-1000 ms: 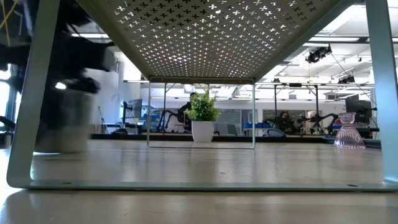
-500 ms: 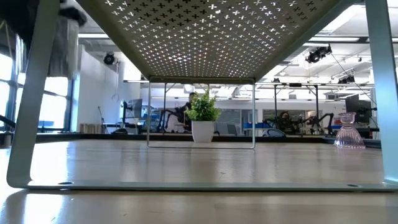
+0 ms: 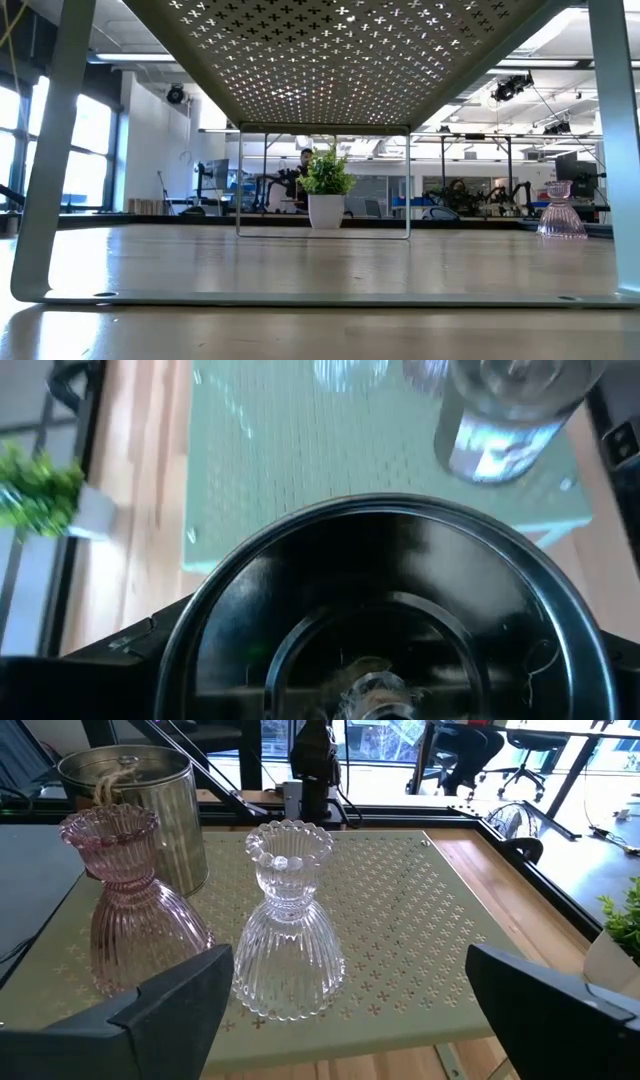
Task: Pick & Place candle stick holders
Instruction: Put the left green scented candle on the shelf aligned with the transparent candle holder
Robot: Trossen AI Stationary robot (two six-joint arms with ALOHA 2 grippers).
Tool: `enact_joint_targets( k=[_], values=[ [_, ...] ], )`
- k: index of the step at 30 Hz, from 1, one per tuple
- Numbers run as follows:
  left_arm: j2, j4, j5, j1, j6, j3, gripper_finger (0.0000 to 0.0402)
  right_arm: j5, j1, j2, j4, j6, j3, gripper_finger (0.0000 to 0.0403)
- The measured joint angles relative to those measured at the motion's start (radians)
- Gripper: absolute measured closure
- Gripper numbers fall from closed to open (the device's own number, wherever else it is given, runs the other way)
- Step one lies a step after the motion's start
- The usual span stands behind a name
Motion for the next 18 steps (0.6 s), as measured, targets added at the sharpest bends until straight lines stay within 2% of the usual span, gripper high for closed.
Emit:
enact_joint_targets(
  k=[8, 18],
  values=[
    [0.108, 0.022, -0.009, 0.012, 0.173, 0.126, 0.0048, 0.017, 0.000, 0.000, 0.000, 0.000, 0.000, 0.0010],
    [0.214, 0.021, 0.130, 0.213, 0.341, 0.254, 0.0048, 0.012, 0.000, 0.000, -0.002, 0.000, 0.000, 0.0010]
  ],
)
